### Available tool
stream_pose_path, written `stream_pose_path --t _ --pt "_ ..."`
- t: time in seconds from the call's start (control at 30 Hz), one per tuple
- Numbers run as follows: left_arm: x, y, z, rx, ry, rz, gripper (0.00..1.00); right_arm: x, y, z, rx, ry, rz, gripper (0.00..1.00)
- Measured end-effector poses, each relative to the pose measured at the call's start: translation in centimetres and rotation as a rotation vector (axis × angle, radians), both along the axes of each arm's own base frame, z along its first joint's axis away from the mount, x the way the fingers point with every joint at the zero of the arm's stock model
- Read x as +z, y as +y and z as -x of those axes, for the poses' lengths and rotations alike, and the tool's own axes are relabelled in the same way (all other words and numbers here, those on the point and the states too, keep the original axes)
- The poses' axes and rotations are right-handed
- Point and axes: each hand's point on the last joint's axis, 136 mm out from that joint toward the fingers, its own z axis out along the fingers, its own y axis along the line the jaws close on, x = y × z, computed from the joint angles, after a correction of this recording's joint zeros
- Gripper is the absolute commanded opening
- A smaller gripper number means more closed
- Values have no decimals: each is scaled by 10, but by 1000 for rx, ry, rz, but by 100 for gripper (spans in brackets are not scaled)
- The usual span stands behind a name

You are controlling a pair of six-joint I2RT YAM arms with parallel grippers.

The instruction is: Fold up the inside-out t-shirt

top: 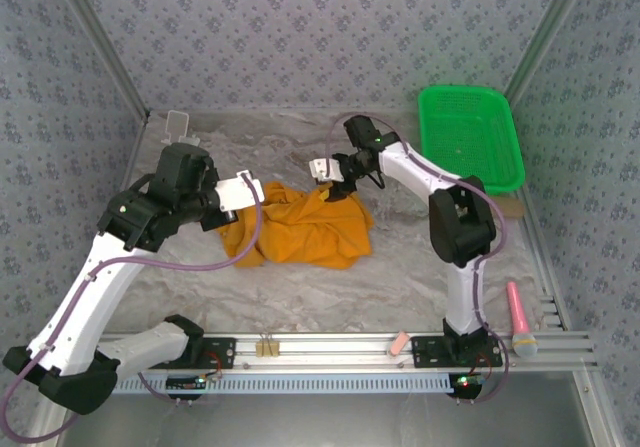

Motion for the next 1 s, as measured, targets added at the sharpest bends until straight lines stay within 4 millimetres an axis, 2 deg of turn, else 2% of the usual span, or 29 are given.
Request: stream_pose_path --t 0.13,0.17,0.2,0.23,0.4,0.5,0.57,0.6,0.67,0.7,0.77,0.83,0.9,0.93,1.0 --pt "0 5 -3 19 0 -1 0 -17 -2 9 37 53 45 34" --pt "0 7 -4 27 -1 -2 0 -19 -4 11 39 64 54 30" --pt "0 8 -5 34 -2 -2 0 -21 -6 13 41 71 62 19" --pt "0 10 -5 41 0 -3 0 -21 -9 14 43 75 66 2" --pt "0 17 -9 73 -3 -7 0 -19 -19 13 0 98 63 0" --pt "2 28 -17 135 -9 -11 0 0 -28 3 -127 69 31 0" --pt "10 35 -29 183 -19 -6 0 32 -40 -18 -276 -27 14 0" --pt "17 38 -36 204 -31 0 0 56 -47 -31 -360 -99 -5 0" --pt "43 41 -54 248 -69 27 0 114 -63 -55 -524 -258 -67 0" --pt "59 41 -64 265 -102 50 0 150 -73 -63 -609 -348 -115 0" --pt "97 44 -83 311 -179 110 0 214 -92 -65 -733 -504 -220 0" --pt "140 55 -98 370 -265 182 0 273 -111 -49 -824 -634 -329 0" --pt "176 62 -104 397 -339 242 0 313 -119 -23 -850 -706 -412 0" --pt "193 61 -102 391 -372 281 0 329 -120 -5 -844 -734 -450 0" --pt "213 54 -91 350 -406 346 0 348 -115 36 -783 -764 -506 0"
